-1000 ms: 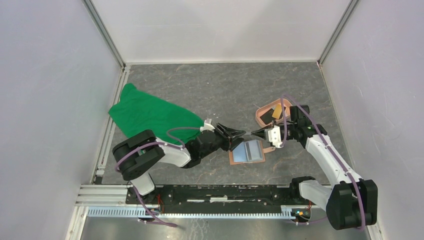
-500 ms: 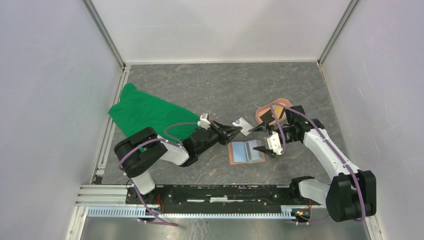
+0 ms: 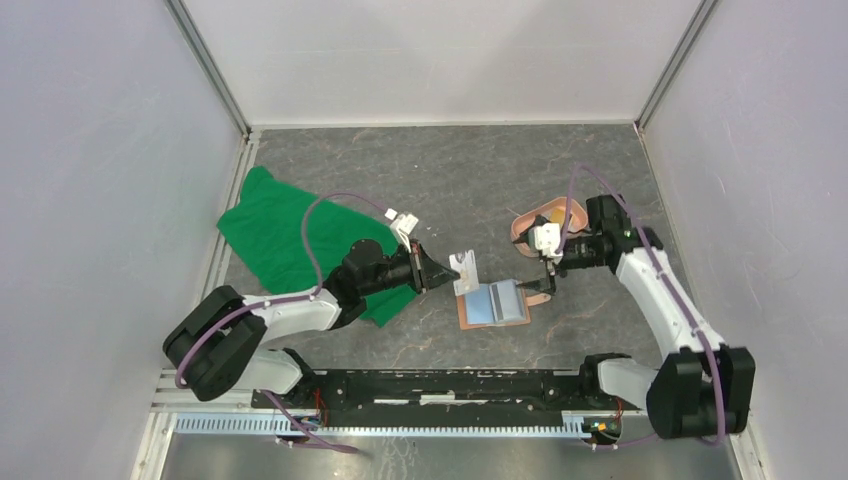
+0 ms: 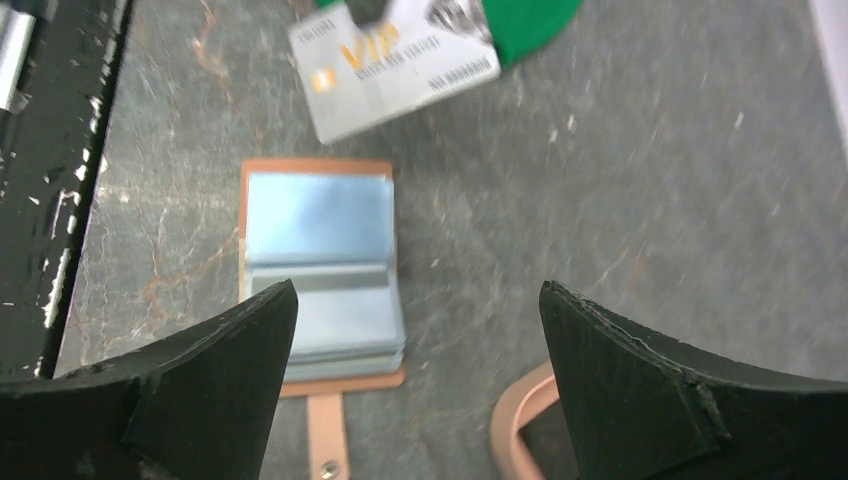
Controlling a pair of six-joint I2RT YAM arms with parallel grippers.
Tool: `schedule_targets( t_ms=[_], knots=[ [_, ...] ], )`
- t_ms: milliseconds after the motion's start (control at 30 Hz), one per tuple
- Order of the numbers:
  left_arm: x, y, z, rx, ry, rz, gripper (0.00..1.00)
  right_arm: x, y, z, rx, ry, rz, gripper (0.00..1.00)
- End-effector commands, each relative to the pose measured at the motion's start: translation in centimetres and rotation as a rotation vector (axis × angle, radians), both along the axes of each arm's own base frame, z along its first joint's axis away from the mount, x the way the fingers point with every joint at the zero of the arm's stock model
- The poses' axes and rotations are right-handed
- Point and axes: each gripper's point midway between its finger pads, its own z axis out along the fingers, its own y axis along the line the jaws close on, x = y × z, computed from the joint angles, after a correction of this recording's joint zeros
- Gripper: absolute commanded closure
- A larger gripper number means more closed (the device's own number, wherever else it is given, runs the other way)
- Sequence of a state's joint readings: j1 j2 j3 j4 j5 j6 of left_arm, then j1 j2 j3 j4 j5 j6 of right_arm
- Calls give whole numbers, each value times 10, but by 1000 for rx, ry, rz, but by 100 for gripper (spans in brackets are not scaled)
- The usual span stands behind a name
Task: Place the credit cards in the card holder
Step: Pick up the credit card from the storage box, then insert the credit card into the card holder.
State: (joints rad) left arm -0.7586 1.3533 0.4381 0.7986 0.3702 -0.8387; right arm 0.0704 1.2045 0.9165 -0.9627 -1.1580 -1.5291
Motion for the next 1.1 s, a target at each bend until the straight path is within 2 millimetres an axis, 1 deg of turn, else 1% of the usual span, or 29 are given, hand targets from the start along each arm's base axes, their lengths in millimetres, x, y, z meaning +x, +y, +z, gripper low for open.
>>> schedule_targets(
  t_ms=[0, 33, 100, 200, 233, 300, 433, 533, 633, 733, 833, 1000, 1067],
  knots=[
    [-35, -3, -24, 142, -146, -286, 98, 28, -15, -18, -25, 147, -383, 2],
    [-38, -5, -26, 134, -133, -308, 98, 28, -18, -27, -28, 161, -417, 2],
    [-44, -11, -29, 97, -102, -359, 98, 20, -18, -39, -38, 200, -405, 3],
    [-44, -20, -41, 84, -46, -397, 98, 16, -15, -52, -51, 284, -395, 14],
    [-44, -23, -46, 76, -18, -407, 98, 16, -15, -59, -69, 312, -396, 18],
    [-45, -28, -49, 49, 26, -431, 98, 16, -15, -70, -103, 360, -402, 30],
    [-46, -36, -57, 2, 111, -462, 98, 12, -9, -84, -128, 425, -390, 51],
    [-48, -41, -62, -46, 183, -480, 98, 10, -5, -97, -180, 451, -398, 67],
    [-48, -44, -62, -98, 255, -485, 98, 13, -10, -115, -260, 483, -439, 78],
    [-47, -43, -70, -114, 306, -478, 98, 15, -19, -128, -321, 514, -474, 83],
    [-42, -41, -82, -100, 363, -454, 98, 16, -25, -135, -361, 516, -497, 85],
    [-36, -39, -101, -42, 451, -427, 98, 17, -28, -140, -384, 521, -508, 86],
    [-35, -39, -104, -28, 461, -424, 98, 16, -28, -141, -388, 526, -505, 86]
  ],
)
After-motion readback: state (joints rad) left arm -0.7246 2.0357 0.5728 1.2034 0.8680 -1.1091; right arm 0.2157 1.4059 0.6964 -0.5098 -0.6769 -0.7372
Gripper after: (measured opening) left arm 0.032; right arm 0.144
